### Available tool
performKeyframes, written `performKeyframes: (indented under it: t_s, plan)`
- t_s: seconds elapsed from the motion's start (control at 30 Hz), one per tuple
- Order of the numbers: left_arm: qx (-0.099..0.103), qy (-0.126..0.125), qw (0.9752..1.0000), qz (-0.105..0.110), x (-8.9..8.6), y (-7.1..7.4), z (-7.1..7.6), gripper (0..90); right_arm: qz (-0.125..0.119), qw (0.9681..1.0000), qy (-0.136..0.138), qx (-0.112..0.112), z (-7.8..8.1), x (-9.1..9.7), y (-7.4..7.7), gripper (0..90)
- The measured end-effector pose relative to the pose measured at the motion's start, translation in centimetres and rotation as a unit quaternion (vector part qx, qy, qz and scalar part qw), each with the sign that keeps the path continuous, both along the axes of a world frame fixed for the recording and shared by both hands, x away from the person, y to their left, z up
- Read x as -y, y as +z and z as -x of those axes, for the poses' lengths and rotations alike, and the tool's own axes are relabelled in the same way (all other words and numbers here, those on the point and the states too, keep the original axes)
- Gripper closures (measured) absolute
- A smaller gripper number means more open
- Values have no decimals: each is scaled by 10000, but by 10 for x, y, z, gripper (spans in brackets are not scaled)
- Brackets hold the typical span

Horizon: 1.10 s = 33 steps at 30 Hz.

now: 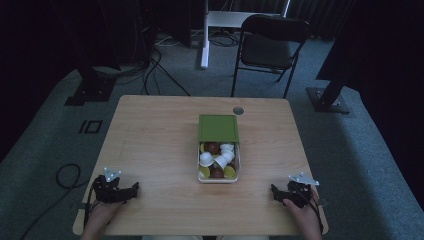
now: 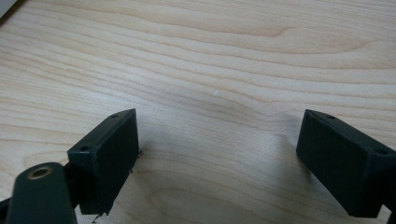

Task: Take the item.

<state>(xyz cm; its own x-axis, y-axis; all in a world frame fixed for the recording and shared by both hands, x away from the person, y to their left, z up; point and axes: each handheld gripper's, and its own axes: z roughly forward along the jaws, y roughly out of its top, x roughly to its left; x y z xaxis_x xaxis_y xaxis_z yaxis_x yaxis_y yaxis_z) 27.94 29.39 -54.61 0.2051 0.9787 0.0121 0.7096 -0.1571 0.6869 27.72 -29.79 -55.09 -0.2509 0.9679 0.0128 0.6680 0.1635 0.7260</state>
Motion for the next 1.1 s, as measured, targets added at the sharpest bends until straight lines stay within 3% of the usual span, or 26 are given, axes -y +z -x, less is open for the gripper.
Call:
performKeyframes:
  t_s: [0.1,0.2,0.27,0.33,0.37,0.57,0.93,1.1]
  plan:
    - [4,-15,10000,-7,0,0,1,19,2,10000,45,0,0,0,0,124]
    - [3,-15,10000,-10,0,0,1,19,-426,9987,272,-5,2,5,1,108]
    - [5,-12,10000,-7,1,0,1,19,-732,9973,105,13,2,10,1,109]
    - [2,-12,10000,-7,0,0,1,19,-652,9979,-17,10,3,11,1,111]
    - [2,-12,10000,-10,0,0,1,19,19,9999,-117,-14,4,8,0,108]
    - [6,-13,10000,-5,0,0,1,19,-4,9998,-193,-39,8,9,0,111]
    - [5,-18,10000,-4,0,0,1,18,7,10000,-5,-28,6,13,0,108]
    - [4,-41,10000,-5,0,0,1,18,-54,9999,-105,-23,3,13,0,110]
